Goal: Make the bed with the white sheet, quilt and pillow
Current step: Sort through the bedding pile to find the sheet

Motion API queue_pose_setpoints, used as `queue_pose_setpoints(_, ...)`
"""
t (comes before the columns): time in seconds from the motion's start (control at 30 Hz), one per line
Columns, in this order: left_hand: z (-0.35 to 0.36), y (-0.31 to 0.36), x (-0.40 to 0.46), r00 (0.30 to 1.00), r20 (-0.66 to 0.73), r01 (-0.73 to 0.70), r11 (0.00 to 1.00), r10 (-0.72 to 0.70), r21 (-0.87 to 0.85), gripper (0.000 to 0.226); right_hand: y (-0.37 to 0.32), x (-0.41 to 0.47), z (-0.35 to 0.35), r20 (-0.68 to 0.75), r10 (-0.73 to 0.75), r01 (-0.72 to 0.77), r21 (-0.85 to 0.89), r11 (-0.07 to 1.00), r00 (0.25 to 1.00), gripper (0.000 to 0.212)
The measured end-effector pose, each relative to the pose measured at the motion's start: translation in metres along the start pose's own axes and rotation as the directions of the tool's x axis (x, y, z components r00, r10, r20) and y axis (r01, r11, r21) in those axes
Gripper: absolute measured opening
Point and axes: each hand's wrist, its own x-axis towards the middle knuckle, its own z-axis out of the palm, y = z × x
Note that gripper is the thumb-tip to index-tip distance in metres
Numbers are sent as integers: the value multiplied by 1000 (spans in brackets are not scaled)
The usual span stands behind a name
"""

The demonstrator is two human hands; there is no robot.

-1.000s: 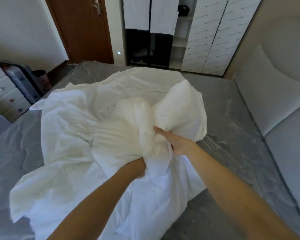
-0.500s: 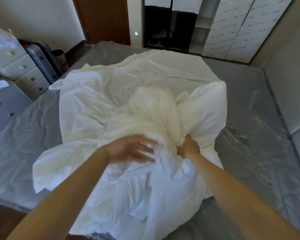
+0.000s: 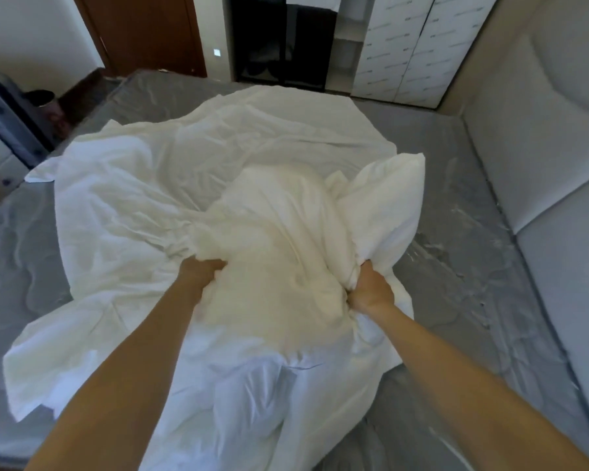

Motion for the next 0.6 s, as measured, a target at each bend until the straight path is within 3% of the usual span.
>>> queue_pose_setpoints(0.07, 20, 65, -28, 962, 18, -272, 962, 272, -8, 45, 4, -11, -8, -4, 0, 1, 60, 998, 1000, 77)
queue_pose_setpoints(0.13, 49, 118, -69, 850, 88, -526, 846, 519, 88, 41, 7, -13, -17, 35, 34, -41, 218, 975, 999, 82)
queue_pose_setpoints(0.2, 82, 129, -108, 654, 323, -756, 588, 684, 287, 40, 13, -16, -40, 86, 75, -106, 458, 883, 993, 85)
queue_pose_setpoints(0.23, 98, 119, -119, 571, 470, -817, 414, 673, 401, 43, 15, -15, -51, 103, 84, -129, 576, 807, 991, 79)
queue_pose_setpoints(0.27, 115, 98, -129, 533, 578, -831, 252, 617, 496, 49, 20, -17, -63, 124, 85, -146, 661, 736, 989, 70)
queue_pose_setpoints(0.3, 129, 73, -132, 555, 633, -805, 156, 539, 573, 56, 23, -18, -73, 139, 68, -148, 714, 685, 988, 61)
queue_pose_setpoints(0.4, 158, -3, -145, 676, 621, -703, 94, 397, 705, 63, 22, -28, -81, 194, -2, -150, 763, 629, 981, 50)
queue_pose_setpoints(0.43, 168, -22, -152, 697, 602, -668, 46, 390, 743, 64, 24, -32, -78, 232, -10, -180, 780, 599, 973, 55)
queue_pose_setpoints(0.5, 177, -51, -164, 727, 548, -589, -34, 413, 807, 68, 24, -36, -66, 313, -1, -256, 780, 571, 950, 88)
queue_pose_setpoints(0.6, 177, -81, -185, 791, 488, -525, -1, 369, 851, 81, 19, -45, -48, 294, -9, -179, 604, 776, 956, 114)
